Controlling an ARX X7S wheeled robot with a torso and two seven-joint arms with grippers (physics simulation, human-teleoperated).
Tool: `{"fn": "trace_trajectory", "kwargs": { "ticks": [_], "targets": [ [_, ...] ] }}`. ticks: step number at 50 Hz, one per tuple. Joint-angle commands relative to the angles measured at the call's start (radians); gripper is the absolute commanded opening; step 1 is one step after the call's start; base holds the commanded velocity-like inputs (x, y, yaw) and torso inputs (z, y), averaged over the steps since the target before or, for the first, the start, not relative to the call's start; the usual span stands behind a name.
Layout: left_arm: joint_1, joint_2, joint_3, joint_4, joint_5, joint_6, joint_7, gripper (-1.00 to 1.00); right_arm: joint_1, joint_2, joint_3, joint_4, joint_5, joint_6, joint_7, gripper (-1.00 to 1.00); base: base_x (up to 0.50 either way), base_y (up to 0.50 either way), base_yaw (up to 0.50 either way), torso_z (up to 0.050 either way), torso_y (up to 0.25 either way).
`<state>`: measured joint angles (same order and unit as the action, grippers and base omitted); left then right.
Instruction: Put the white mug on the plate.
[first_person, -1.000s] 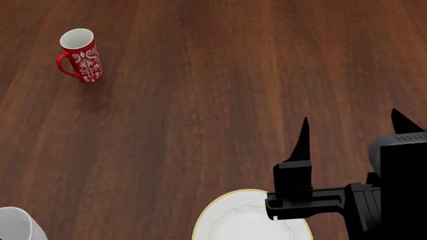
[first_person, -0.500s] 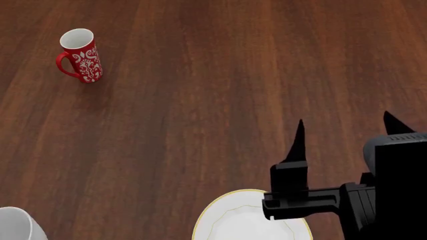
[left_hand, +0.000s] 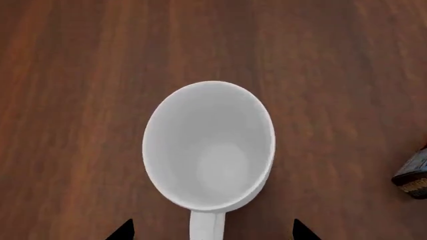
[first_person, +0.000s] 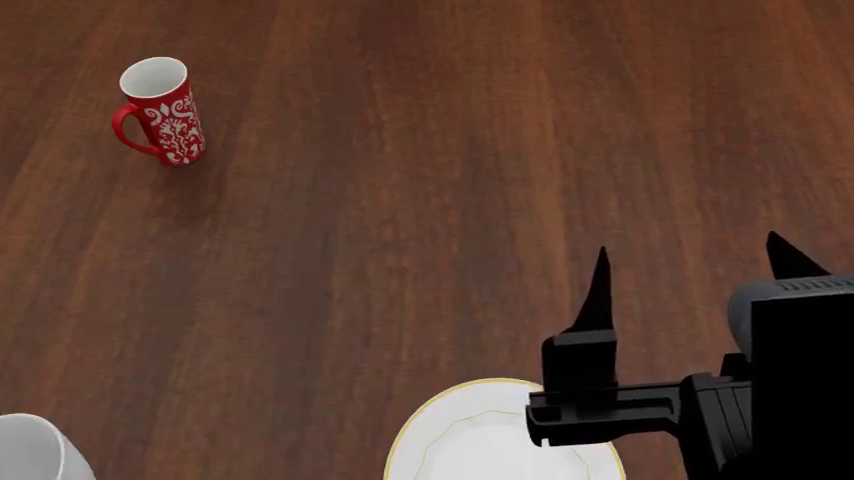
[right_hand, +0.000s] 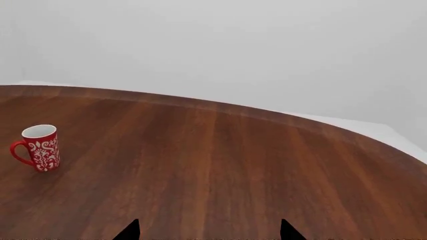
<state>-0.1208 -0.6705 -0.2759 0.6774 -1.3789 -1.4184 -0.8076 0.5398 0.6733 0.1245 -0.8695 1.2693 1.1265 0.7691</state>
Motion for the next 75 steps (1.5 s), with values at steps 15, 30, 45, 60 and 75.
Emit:
{"fn": "trace_trajectory", "kwargs": {
  "ticks": [15,30,45,60,75],
  "targets": [
    [-0.03,-0.004,0.182,-0.142,0.241,0.113,0.185,1.0,-0.001,0.015,-0.001,-0.005,0.026,-0.007,0.021,1.0,0.0,0.0,0.0,0.0,0.0],
    [0.007,-0.015,0.233,-0.228,0.326,0.179,0.237,1.0,0.025,0.012,-0.029,0.008,0.025,-0.004,0.025,1.0,0.0,0.0,0.0,0.0,0.0],
    [0.006,-0.018,0.269,-0.205,0.376,0.248,0.263,-1.0,0.017,0.026,-0.016,-0.004,0.054,-0.01,0.05,1.0,0.0,0.0,0.0,0.0,0.0],
    [-0.185,-0.04,0.221,-0.06,0.19,0.138,0.191,-1.0,0.03,0.033,-0.028,0.0,0.064,-0.009,0.063,1.0,0.0,0.0,0.0,0.0,0.0],
    [-0.754,0.033,0.421,-0.176,-0.107,-0.118,0.087,-1.0,0.019,0.041,-0.027,0.003,0.057,-0.022,0.051,1.0,0.0,0.0,0.0,0.0,0.0]
  ]
}}
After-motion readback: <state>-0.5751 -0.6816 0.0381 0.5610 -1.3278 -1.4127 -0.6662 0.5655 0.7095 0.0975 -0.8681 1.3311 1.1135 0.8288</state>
